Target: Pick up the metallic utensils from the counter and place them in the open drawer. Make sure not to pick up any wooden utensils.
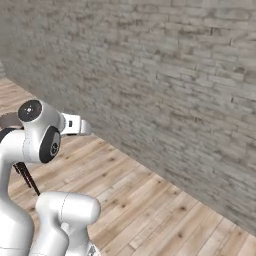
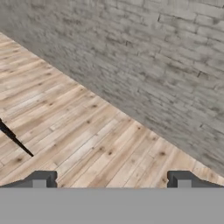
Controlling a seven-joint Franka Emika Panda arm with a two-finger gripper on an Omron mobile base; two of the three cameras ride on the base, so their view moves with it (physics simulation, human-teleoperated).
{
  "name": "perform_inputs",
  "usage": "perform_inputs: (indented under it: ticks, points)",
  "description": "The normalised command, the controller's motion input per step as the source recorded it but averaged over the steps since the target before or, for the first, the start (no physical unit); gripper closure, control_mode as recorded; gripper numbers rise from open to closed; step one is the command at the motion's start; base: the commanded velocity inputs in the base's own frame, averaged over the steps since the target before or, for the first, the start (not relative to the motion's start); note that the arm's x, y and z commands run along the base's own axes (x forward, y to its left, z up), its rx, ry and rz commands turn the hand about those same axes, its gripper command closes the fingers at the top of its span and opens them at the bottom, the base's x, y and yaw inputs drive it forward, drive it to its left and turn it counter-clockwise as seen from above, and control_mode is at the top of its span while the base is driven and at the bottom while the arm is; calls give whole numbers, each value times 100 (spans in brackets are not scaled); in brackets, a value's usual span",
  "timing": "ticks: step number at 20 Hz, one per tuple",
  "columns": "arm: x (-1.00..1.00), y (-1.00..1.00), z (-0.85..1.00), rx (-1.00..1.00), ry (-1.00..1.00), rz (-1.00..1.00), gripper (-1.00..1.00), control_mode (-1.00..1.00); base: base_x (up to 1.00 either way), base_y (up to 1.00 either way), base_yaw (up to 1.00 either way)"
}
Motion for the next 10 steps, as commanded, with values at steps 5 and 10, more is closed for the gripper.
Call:
perform_inputs:
  ticks: [5,10]
  points:
    - [0,0,0,0,0,0,-100,100,100,-91,42]
    - [0,0,0,0,0,0,-100,100,97,-87,48]
